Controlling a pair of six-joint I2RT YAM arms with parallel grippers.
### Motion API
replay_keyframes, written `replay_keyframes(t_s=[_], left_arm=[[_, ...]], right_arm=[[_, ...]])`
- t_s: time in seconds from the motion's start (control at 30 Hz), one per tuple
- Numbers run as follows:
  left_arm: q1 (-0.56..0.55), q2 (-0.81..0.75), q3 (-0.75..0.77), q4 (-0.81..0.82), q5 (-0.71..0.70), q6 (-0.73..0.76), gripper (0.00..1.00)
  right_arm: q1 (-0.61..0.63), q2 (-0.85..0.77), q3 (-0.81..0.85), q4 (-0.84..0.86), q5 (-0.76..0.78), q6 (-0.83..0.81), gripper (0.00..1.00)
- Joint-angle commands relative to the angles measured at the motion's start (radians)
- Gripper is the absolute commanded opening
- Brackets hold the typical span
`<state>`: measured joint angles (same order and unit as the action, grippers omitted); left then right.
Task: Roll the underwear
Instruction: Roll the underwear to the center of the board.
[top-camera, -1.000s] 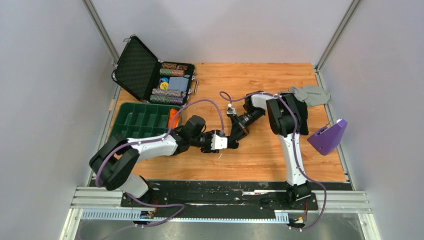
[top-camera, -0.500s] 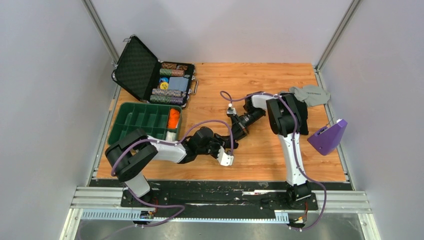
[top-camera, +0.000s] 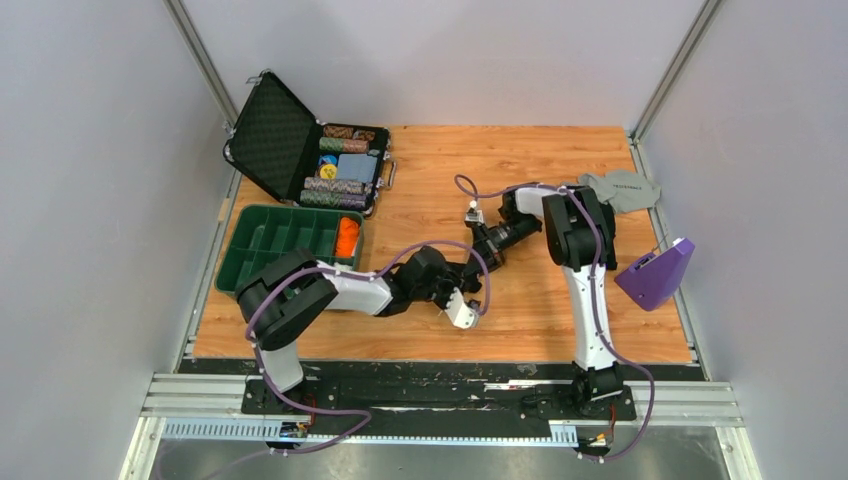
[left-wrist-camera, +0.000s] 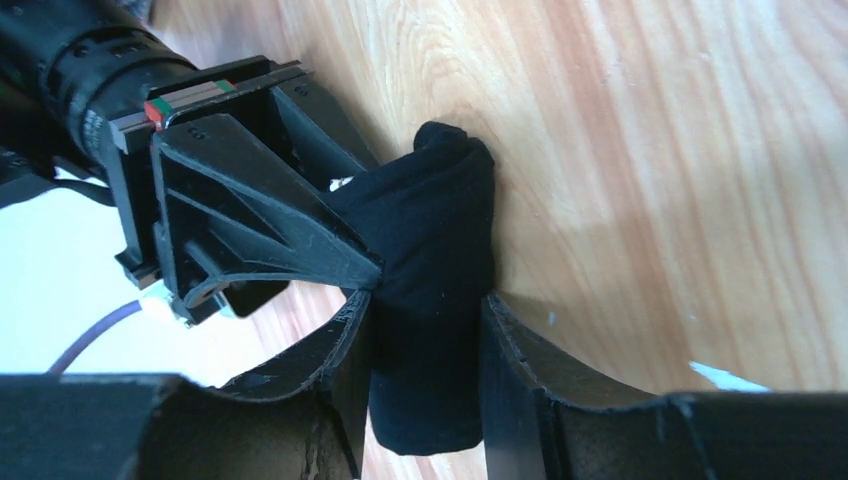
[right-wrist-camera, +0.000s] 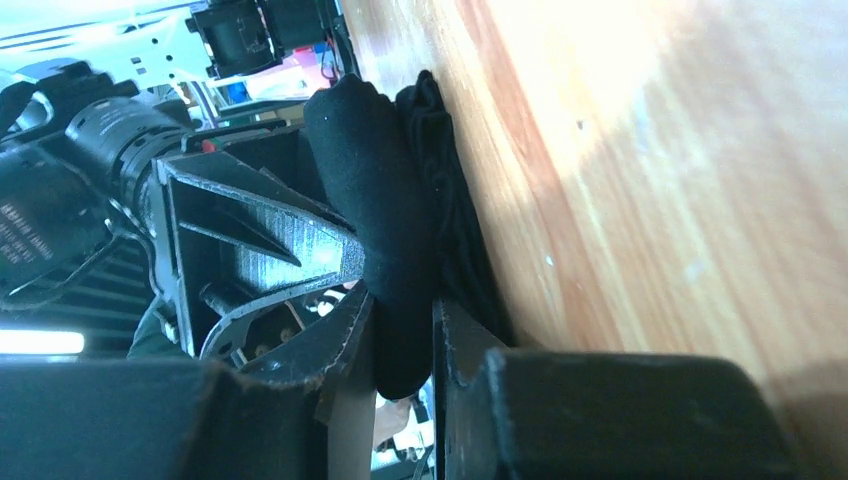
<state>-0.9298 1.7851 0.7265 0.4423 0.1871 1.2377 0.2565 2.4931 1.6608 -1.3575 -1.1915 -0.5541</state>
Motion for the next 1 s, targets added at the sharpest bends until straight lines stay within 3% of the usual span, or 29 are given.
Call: replay_keyframes(t_s=[0.0,0.1,0.13,0.33,0.47,0.63,0.97], left_arm=[[0.022,0.099,0.171,-0.478,0.017,0.008,0.33],[0.035,0.134,0.271,-0.701,0.082,0.022,0.24],[0.036,0.138,0.289,-0.723,0.103,0.023,0.22],[0.074,0.184,0.423,-0.911,0.203,-0.006,0.1],[0.103,0.239,0.533,-1.032,0.237,-0.034,0.02],[0.137,0.27,0.626,-1.14,0.298,-0.061,0.0],[0.189,0.295,0.814,-1.307,0.381,-0.136,0.0]], right_arm=[[0.019,0.179,-0.086,0.023,0.322,0.216,0.35],[0.008,0.129,-0.086,0.017,0.327,0.162,0.97],[-0.008,0.101,-0.075,0.008,0.318,0.155,1.0],[-0.179,-0.137,0.145,-0.18,0.046,0.01,1.0],[-0.232,-0.333,0.126,-0.168,0.091,-0.076,1.0],[-0.35,-0.571,0.122,-0.108,0.065,-0.098,1.0],[-0.419,-0.853,0.007,0.051,0.141,0.052,1.0]])
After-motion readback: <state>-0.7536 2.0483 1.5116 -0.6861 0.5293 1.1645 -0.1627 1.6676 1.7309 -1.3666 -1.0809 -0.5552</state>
